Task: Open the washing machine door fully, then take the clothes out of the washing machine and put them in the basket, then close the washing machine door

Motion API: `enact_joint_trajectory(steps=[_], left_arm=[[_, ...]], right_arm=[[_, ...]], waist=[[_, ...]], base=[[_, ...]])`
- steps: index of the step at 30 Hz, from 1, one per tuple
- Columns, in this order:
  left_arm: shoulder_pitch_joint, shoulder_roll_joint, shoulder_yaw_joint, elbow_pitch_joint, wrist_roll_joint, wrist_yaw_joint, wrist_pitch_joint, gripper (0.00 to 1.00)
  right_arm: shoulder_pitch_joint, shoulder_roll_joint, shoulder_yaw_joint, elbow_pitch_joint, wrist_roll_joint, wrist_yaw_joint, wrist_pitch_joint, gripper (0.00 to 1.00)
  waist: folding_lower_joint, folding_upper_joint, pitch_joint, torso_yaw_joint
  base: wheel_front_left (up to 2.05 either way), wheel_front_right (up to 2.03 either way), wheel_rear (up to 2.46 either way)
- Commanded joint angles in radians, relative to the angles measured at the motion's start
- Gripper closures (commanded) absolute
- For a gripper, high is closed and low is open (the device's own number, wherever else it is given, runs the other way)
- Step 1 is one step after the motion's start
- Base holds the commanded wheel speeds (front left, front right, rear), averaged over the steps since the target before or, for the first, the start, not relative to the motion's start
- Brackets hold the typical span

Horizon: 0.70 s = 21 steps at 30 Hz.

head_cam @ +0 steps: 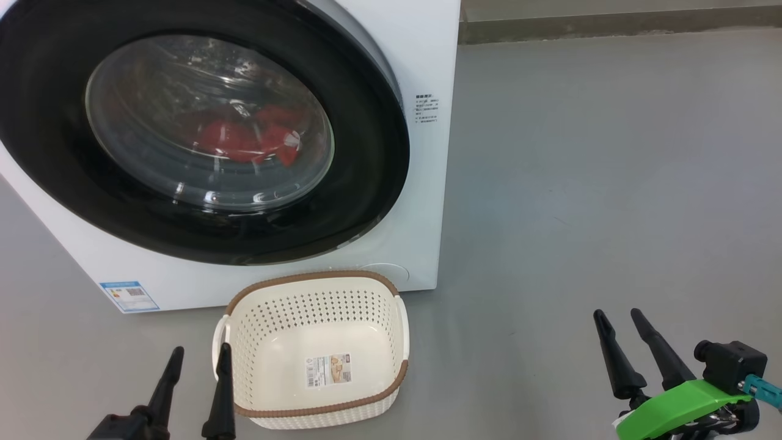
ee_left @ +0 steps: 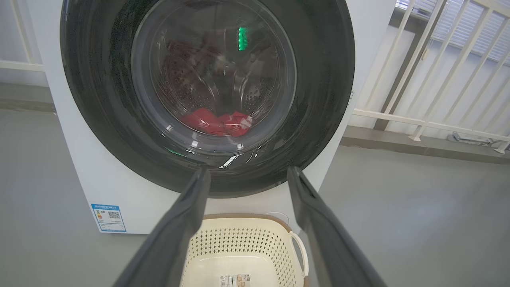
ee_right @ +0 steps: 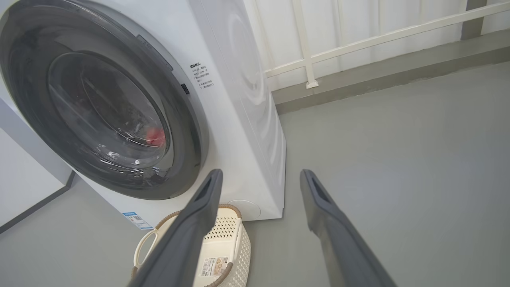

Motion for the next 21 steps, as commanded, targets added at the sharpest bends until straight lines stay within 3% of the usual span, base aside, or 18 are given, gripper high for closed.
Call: enact_joint_trajectory(steps=[1, 10, 21], left_arm=[[-0.018, 0.016, 0.025, -0.03, 0.033, 0.01, -0.016, 0.0], [-0.013, 0.018, 0.02, -0.031, 0.118, 0.017, -0.043, 0.0], [-0.014, 0.018, 0.026, 0.002, 0.093, 0.018, -0.044, 0.0]], right_arm=[[-0.039, -0.02, 0.01, -0.03, -0.031, 0.001, -0.016, 0.0], [-0.023, -0.023, -0.021, -0.046, -0.125, 0.002, -0.042, 0.0], [-0.003, -0.017, -0.043, -0.047, -0.132, 0.002, -0.044, 0.0]], waist=[[0.0, 0.0, 0.0, 0.0], [0.0, 0.0, 0.0, -0.002], [0.0, 0.0, -0.004, -0.004]], base=[[0.0, 0.0, 0.0], [0.0, 0.0, 0.0], [0.0, 0.0, 0.0]])
